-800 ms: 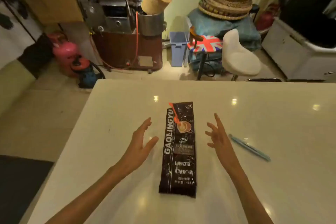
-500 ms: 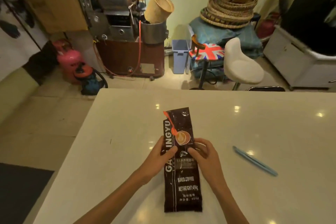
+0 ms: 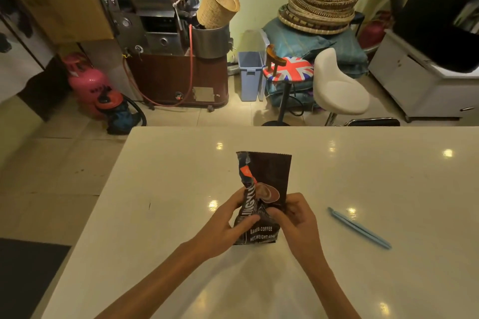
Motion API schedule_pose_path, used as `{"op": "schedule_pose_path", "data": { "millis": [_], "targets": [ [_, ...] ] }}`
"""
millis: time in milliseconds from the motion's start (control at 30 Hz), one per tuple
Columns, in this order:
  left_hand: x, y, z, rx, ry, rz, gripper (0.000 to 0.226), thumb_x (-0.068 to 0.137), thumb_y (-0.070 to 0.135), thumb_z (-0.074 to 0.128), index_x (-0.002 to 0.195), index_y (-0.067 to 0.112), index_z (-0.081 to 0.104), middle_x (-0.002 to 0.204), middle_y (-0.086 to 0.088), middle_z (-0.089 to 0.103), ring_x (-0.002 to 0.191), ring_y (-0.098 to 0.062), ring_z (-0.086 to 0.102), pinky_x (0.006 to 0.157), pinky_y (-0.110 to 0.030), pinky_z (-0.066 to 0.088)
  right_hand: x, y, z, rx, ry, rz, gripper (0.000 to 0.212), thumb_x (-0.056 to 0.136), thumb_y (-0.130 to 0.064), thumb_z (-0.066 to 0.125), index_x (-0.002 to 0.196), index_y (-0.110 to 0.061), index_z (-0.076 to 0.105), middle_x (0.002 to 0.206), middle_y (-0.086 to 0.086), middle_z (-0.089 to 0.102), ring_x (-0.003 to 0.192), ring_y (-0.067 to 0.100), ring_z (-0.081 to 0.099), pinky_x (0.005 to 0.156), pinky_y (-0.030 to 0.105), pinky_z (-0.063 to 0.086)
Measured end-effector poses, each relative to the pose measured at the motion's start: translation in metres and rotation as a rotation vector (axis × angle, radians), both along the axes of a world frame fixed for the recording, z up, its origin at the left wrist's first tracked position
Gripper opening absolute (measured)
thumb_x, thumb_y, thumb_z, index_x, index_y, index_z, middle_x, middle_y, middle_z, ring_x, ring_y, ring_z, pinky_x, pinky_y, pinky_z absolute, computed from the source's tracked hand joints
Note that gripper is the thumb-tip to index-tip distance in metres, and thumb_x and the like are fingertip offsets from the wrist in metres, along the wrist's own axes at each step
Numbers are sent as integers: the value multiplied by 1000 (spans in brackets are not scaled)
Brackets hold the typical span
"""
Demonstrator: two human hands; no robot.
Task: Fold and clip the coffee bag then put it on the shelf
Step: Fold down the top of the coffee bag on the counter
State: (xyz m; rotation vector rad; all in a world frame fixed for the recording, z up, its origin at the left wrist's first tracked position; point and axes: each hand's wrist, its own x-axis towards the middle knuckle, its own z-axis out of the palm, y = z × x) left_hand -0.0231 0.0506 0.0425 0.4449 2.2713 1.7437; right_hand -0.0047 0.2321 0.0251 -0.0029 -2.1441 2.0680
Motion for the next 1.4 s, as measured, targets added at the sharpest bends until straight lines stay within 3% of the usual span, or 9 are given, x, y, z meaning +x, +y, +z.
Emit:
{"op": "schedule_pose_path", "data": {
  "millis": [233,400,500,600,700,867,1100,1233,1400],
  "targets": [
    [-4,-2,2,136,2,76,34,85,8,61,111,28,54,98,26,70,94,4,66,80,-15,52,-6,1,11,23,-47,36,25,84,11,62,73,-7,50,73,-9,73,69,9,70,57,17,54],
    [-16,-2,8,178,44,95,56,76,15,75,105,50,42,113,5,56,105,-14,61,84,-33,58,-12,8,8,75,-34,-22,29,85,6,64,73,-15,50,70,-12,68,64,5,64,56,19,51],
    [-14,19,7,31,103,49,84,76,22,78,125,58,21,129,3,42,120,-14,50,98,-27,51,-23,7,1,-113,-66,-49,6,92,-4,58,90,-9,57,84,-3,69,81,14,67,70,26,56],
    [-1,52,-1,-66,132,157,97,74,39,77,145,44,11,138,8,37,128,-9,43,106,-28,44,-31,3,-6,-392,-123,-88,13,97,-6,48,101,-10,60,93,4,68,92,21,66,77,31,58],
    [-3,66,-8,-102,168,321,81,76,34,72,142,38,25,134,8,42,124,-8,46,103,-33,48,-37,1,-3,-474,-166,-132,17,99,-6,45,102,-12,62,92,2,70,90,21,65,76,31,56],
    [-10,64,1,51,115,349,51,77,12,74,119,27,49,110,1,59,91,-3,61,77,-16,55,-42,-2,-4,-388,-154,-180,16,98,-7,48,101,-14,62,89,-1,72,90,23,65,82,39,53],
    [-3,56,9,122,69,204,36,90,33,64,117,41,42,121,11,54,109,-4,58,85,-14,52,-42,-1,-8,-578,-237,-165,28,93,-1,46,118,-2,58,101,15,68,97,33,64,86,44,53],
    [-4,46,3,-136,207,112,28,92,38,59,117,39,46,123,14,53,108,1,57,94,-19,50,-45,-7,-7,-517,-256,-263,38,86,-14,49,121,-1,58,118,31,61,109,46,58,97,54,48],
    [-9,42,1,-351,458,108,28,99,25,49,125,18,54,140,4,49,115,-3,55,102,-10,41,-45,-12,-9,-417,-219,-302,17,99,-9,44,104,-12,61,96,10,66,89,25,62,75,34,51]
  ]
}}
